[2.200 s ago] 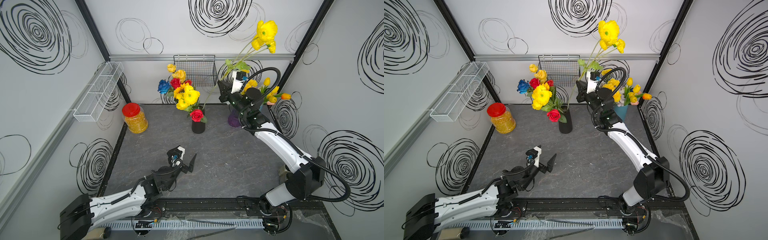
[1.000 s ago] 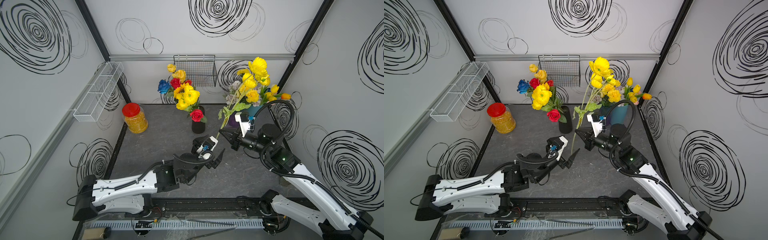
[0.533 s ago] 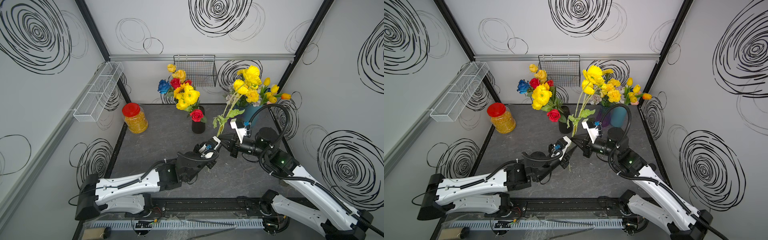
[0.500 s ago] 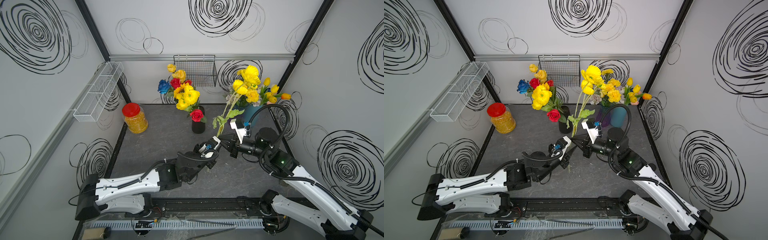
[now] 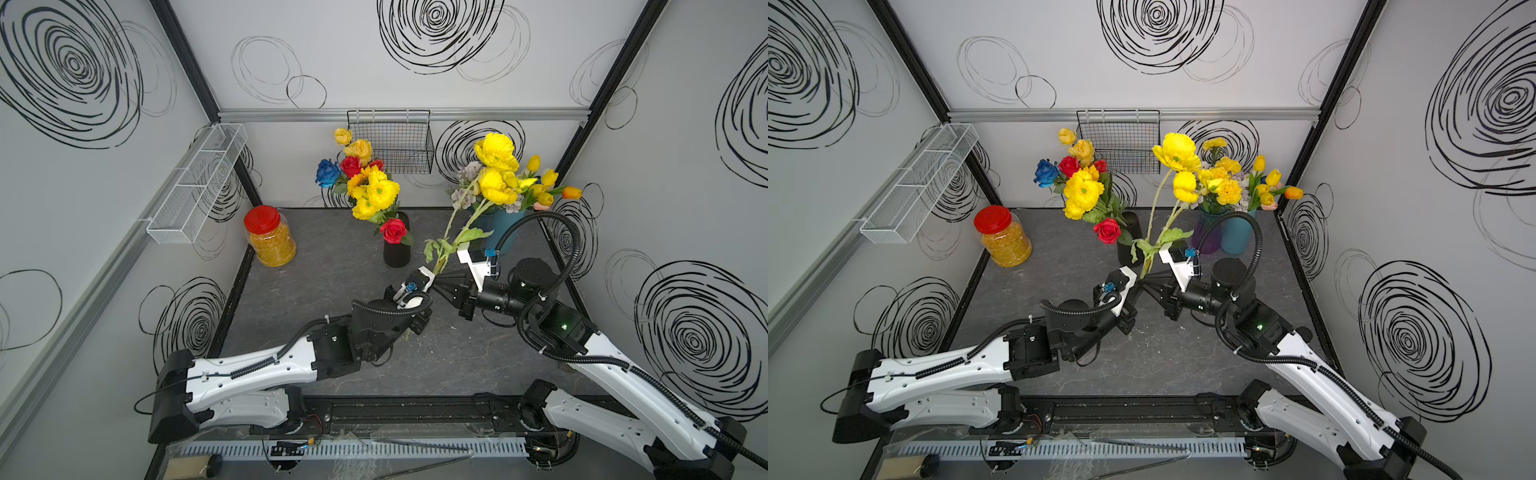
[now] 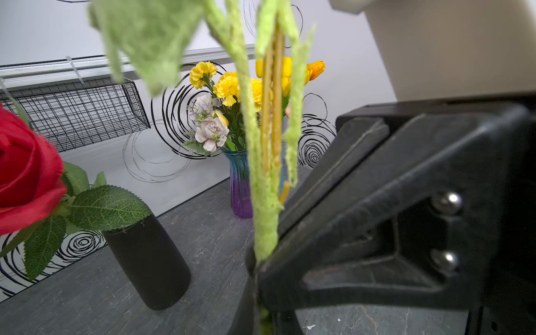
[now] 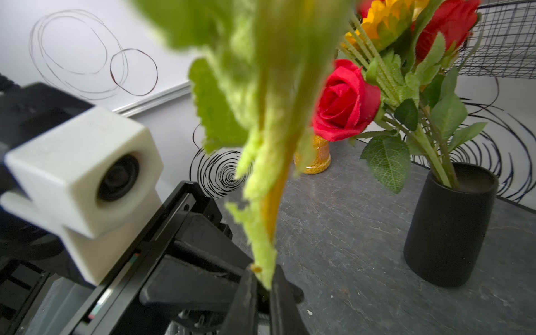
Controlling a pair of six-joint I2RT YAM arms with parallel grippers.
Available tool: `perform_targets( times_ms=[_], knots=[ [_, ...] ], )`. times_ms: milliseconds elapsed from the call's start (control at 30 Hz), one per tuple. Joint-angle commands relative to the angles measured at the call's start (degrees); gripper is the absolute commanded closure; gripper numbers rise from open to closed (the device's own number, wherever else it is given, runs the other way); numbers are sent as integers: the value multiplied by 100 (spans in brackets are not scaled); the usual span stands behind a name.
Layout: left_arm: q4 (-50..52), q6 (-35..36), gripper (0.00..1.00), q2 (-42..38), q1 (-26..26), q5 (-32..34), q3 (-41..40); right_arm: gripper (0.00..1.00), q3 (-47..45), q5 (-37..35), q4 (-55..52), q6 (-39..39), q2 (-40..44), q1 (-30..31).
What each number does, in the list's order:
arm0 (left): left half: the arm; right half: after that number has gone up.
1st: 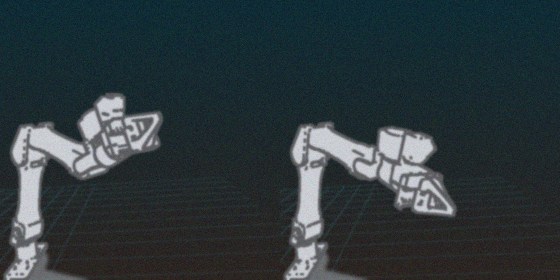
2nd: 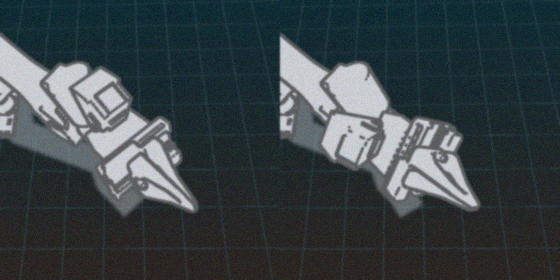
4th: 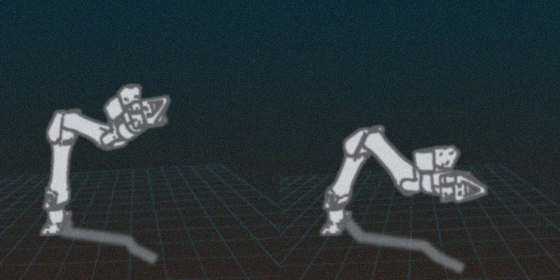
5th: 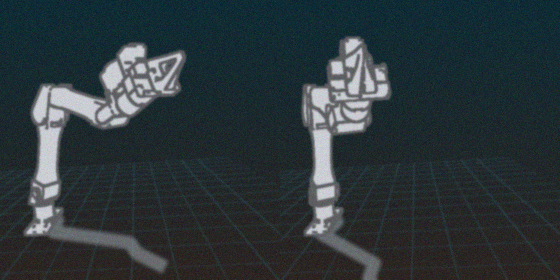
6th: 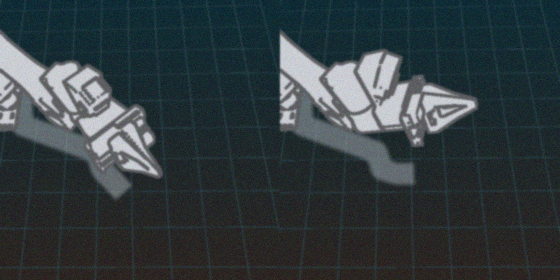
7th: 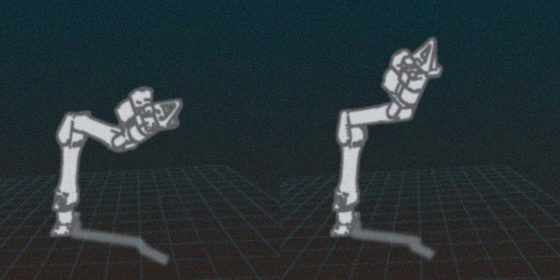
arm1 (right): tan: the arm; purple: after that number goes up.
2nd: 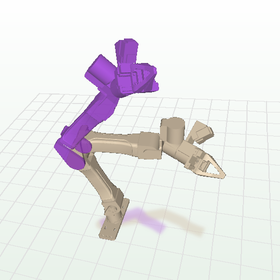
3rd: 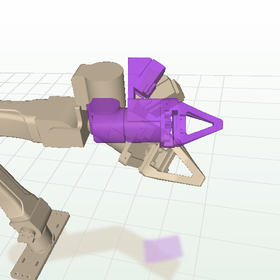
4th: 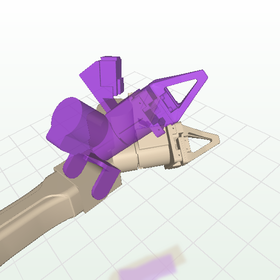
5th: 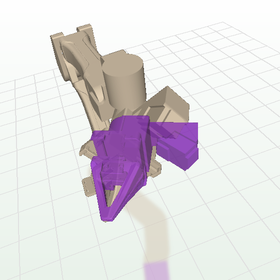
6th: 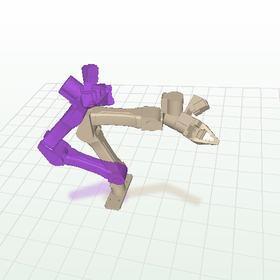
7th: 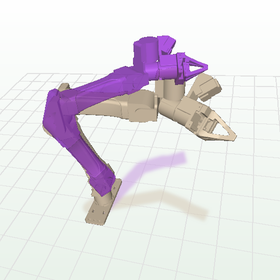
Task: Pick out yellow flowers from the vase
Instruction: Pick up the flower from the vase.
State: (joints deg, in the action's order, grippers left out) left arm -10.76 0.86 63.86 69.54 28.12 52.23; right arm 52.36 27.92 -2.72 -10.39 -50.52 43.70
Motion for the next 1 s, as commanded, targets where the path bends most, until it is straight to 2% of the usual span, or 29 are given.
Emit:
perform_targets(
  times_ms=[0,67,167,267,433,667,767,833,900,967],
  knots=[
    [-108,-166,100,-319,60,-36,150,68,-96,-68,226,196,192,102],
    [86,-233,100,-502,85,84,147,55,-147,-186,280,281,324,118],
    [495,-342,100,-934,96,323,131,41,-306,-580,389,421,597,119],
    [1104,-479,100,-1456,101,651,152,31,-549,-1008,533,542,884,121],
    [2208,-768,100,-2315,54,1336,258,26,-795,-1544,705,583,1062,112],
    [3360,-1360,100,-3218,-285,2313,350,25,-813,-1752,793,569,856,112],
    [3743,-1715,100,-3375,-623,2575,377,25,-823,-1820,806,556,816,112],
    [4169,-1941,100,-3188,-1035,2402,535,25,-832,-1914,812,547,803,112],
    [4496,-2153,100,-2854,-1654,1877,665,25,-837,-2002,808,548,807,107],
    [4583,-2250,100,-2574,-2628,853,684,23,-816,-2084,787,547,806,107]
  ],
)
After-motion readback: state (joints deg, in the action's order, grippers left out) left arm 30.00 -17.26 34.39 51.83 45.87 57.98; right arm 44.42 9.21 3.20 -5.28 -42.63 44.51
